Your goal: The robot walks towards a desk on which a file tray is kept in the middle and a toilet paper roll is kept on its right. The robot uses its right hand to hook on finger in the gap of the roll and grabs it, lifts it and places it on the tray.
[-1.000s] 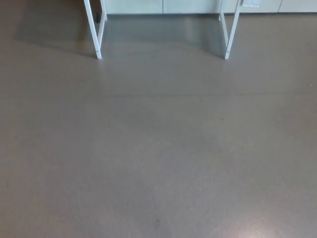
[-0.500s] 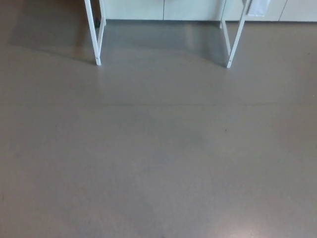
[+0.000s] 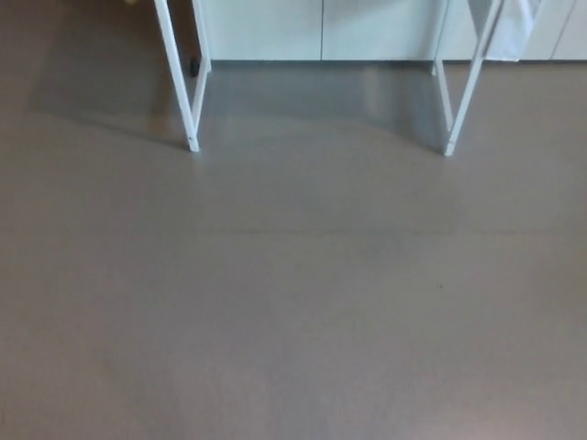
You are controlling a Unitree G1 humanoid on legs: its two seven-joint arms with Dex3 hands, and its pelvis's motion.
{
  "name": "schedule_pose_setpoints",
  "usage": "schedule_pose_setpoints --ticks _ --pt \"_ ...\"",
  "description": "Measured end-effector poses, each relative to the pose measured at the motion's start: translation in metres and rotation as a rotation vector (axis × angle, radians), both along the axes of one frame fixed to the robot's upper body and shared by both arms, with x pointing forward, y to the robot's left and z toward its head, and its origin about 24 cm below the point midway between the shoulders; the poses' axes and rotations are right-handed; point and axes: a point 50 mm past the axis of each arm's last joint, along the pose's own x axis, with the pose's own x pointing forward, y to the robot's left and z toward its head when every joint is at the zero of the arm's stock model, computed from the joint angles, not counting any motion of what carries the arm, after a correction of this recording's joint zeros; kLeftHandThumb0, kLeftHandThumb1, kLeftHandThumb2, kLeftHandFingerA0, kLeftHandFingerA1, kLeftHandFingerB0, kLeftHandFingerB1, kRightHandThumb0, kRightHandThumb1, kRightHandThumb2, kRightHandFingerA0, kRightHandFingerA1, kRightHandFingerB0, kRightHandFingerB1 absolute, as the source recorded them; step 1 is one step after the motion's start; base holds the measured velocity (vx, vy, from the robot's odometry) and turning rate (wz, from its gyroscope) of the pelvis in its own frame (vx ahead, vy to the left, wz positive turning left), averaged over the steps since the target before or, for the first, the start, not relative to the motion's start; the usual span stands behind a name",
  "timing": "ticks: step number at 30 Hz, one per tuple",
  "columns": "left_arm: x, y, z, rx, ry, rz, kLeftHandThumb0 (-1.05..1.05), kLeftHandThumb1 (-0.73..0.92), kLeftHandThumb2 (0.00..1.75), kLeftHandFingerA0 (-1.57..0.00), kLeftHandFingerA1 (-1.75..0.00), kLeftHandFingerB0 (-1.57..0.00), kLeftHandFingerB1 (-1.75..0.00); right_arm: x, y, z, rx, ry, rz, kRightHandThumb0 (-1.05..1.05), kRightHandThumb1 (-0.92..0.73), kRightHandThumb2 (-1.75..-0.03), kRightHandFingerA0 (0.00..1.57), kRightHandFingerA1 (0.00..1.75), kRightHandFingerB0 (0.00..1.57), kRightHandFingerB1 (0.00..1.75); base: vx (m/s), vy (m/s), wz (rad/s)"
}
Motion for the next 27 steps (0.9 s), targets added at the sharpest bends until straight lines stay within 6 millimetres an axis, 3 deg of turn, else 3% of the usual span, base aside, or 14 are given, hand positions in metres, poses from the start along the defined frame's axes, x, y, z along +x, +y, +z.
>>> schedule_pose_setpoints --ticks 2,4,6,9,10,11,15,16,18,20,21,23,25,27 --pt "0.002 0.000 0.000 -0.004 -0.014 0.012 -0.66 0.65 1.36 -0.09 -0.75 0.00 -0.68 0.005 0.000 0.002 -0.005 -0.009 0.009 -0.35 -0.38 -0.95 0.02 0.51 0.00 0.47 0.32 -0.103 0.01" --pt "0.002 0.000 0.000 -0.002 -0.012 0.016 -0.67 0.63 1.36 -0.10 -0.77 0.00 -0.69 0.007 -0.001 0.003 -0.004 -0.018 0.006 -0.66 -0.48 -0.79 0.06 0.37 0.11 0.39 0.32 -0.060 0.01" --pt "0.001 0.000 0.000 -0.001 -0.010 0.021 -0.67 0.63 1.36 -0.09 -0.77 0.00 -0.69 0.009 -0.001 0.005 0.000 -0.034 0.000 -0.35 -0.40 -0.97 0.02 0.51 0.00 0.47 0.37 0.010 -0.07" --pt "0.000 0.000 0.000 -0.004 -0.011 0.033 -0.68 0.64 1.36 -0.08 -0.76 0.00 -0.69 0.011 0.000 0.005 0.002 -0.036 0.008 -0.36 -0.40 -0.97 0.01 0.51 0.00 0.47 0.40 0.082 -0.24" --pt "-0.001 0.000 0.000 -0.004 -0.012 0.036 -0.68 0.64 1.36 -0.08 -0.75 0.00 -0.68 0.010 0.000 0.004 0.002 -0.029 0.013 -0.71 -0.50 -0.81 0.06 0.40 0.10 0.38 0.40 0.122 -0.17" --pt "-0.001 0.000 0.000 -0.003 -0.010 0.038 -0.67 0.65 1.36 -0.09 -0.75 0.00 -0.68 0.009 0.000 0.004 0.003 -0.025 0.014 -0.35 -0.40 -0.96 0.02 0.51 0.00 0.47 0.46 0.157 -0.17" --pt "0.005 0.000 0.000 0.005 -0.011 0.021 -0.67 0.63 1.35 -0.10 -0.76 0.00 -0.68 0.015 0.002 0.005 0.006 -0.047 0.023 -0.35 -0.42 -0.97 0.03 0.52 0.00 0.47 0.55 0.181 -0.33" --pt "0.006 0.001 0.002 0.010 -0.014 0.019 -0.66 0.64 1.35 -0.09 -0.75 0.00 -0.68 0.016 0.002 0.005 0.006 -0.054 0.031 -0.68 -0.49 -0.82 0.05 0.37 0.09 0.36 0.53 0.200 -0.10" --pt "0.007 0.002 0.003 0.014 -0.021 0.023 -0.66 0.63 1.35 -0.09 -0.75 0.00 -0.68 0.015 0.003 0.004 0.007 -0.047 0.037 -0.64 -0.63 -0.60 0.10 0.29 0.15 0.26 0.52 0.185 -0.06" --pt "0.006 0.003 0.003 0.013 -0.020 0.028 -0.65 0.64 1.36 -0.10 -0.75 0.00 -0.68 0.012 0.003 0.004 0.008 -0.041 0.033 -0.68 -0.48 -0.82 0.05 0.34 0.10 0.36 0.36 0.079 0.05" --pt "0.005 0.003 0.003 0.012 -0.019 0.030 -0.68 0.66 1.37 -0.07 -0.75 0.00 -0.69 0.011 0.002 0.004 0.009 -0.039 0.031 -0.59 -0.59 -0.61 0.08 0.27 0.16 0.28 0.42 0.039 0.13" --pt "0.003 0.003 0.003 0.012 -0.020 0.037 -0.67 0.64 1.35 -0.07 -0.74 0.00 -0.67 0.012 0.002 0.004 0.014 -0.048 0.022 -0.68 -0.48 -0.81 0.05 0.35 0.10 0.37 0.42 -0.001 0.14" --pt "0.001 0.003 0.002 0.014 -0.010 0.035 -0.69 0.62 1.34 -0.09 -0.75 0.00 -0.68 0.011 0.002 0.004 0.017 -0.052 0.022 -0.35 -0.42 -0.98 0.02 0.52 0.00 0.48 0.41 -0.075 0.19" --pt "-0.002 0.003 0.002 0.016 -0.001 0.037 -0.69 0.64 1.36 -0.08 -0.75 0.00 -0.68 0.009 0.003 0.003 0.022 -0.057 0.018 -0.68 -0.48 -0.79 0.06 0.38 0.11 0.39 0.55 -0.137 0.28"
